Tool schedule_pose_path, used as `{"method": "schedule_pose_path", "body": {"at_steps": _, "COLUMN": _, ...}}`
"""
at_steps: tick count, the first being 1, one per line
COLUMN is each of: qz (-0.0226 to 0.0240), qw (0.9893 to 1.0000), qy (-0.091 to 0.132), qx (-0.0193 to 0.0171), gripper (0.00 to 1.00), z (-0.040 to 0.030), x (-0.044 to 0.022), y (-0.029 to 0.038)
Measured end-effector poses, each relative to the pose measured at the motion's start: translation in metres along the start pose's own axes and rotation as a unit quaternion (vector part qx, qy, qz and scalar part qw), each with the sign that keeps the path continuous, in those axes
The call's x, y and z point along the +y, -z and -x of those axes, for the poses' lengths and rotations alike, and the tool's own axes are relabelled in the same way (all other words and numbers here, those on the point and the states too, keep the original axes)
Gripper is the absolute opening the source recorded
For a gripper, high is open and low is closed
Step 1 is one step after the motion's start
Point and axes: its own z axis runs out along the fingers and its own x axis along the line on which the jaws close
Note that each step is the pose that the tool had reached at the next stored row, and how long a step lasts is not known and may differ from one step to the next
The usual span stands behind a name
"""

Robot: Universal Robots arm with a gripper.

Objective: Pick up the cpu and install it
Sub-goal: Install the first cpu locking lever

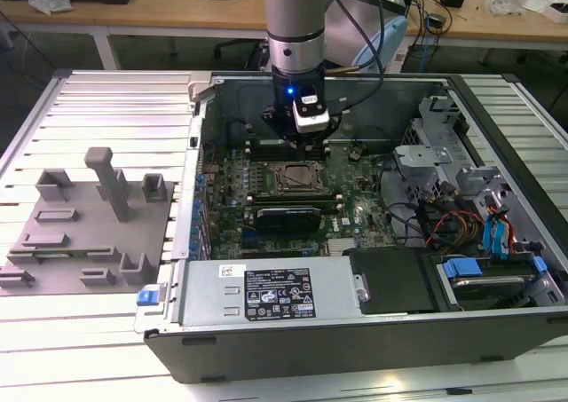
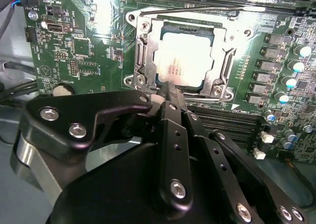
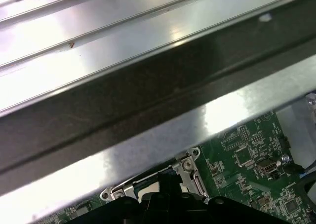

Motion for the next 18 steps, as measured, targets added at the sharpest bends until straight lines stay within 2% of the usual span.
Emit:
{"method": "schedule_pose_path", "body": {"at_steps": 1, "qz": -0.0003, "qw": 1.0, "qy": 0.0, "qx": 0.0005, "gripper": 0.11, "z": 0.0002, "x": -0.0004, "y": 0.0}}
{"method": "schedule_pose_path", "body": {"at_steps": 3, "qz": -0.0048, "qw": 1.0, "qy": 0.001, "qx": 0.0049, "gripper": 0.11, "z": 0.0006, "x": -0.0018, "y": -0.0002}}
{"method": "schedule_pose_path", "body": {"at_steps": 4, "qz": -0.008, "qw": 0.9999, "qy": 0.001, "qx": 0.0074, "gripper": 0.11, "z": 0.0009, "x": -0.0024, "y": -0.0003}}
{"method": "schedule_pose_path", "body": {"at_steps": 5, "qz": -0.0143, "qw": 0.9998, "qy": 0.002, "qx": 0.0117, "gripper": 0.11, "z": 0.0012, "x": -0.0031, "y": -0.0004}}
{"method": "schedule_pose_path", "body": {"at_steps": 6, "qz": -0.0187, "qw": 0.9997, "qy": 0.003, "qx": 0.0149, "gripper": 0.11, "z": 0.0014, "x": -0.0036, "y": -0.0005}}
{"method": "schedule_pose_path", "body": {"at_steps": 7, "qz": -0.0217, "qw": 0.9996, "qy": 0.003, "qx": 0.0179, "gripper": 0.11, "z": 0.0016, "x": -0.0042, "y": -0.0006}}
{"method": "schedule_pose_path", "body": {"at_steps": 8, "qz": -0.0224, "qw": 0.9996, "qy": 0.003, "qx": 0.0194, "gripper": 0.11, "z": 0.002, "x": -0.0052, "y": -0.0007}}
{"method": "schedule_pose_path", "body": {"at_steps": 11, "qz": -0.0217, "qw": 0.9995, "qy": 0.012, "qx": 0.0203, "gripper": 0.11, "z": 0.0025, "x": -0.0063, "y": -0.0012}}
{"method": "schedule_pose_path", "body": {"at_steps": 15, "qz": -0.0182, "qw": 0.9986, "qy": 0.045, "qx": 0.0218, "gripper": 0.11, "z": 0.0024, "x": -0.0063, "y": -0.0015}}
{"method": "schedule_pose_path", "body": {"at_steps": 18, "qz": -0.0179, "qw": 0.9985, "qy": 0.048, "qx": 0.0219, "gripper": 0.11, "z": 0.0024, "x": -0.0063, "y": -0.0016}}
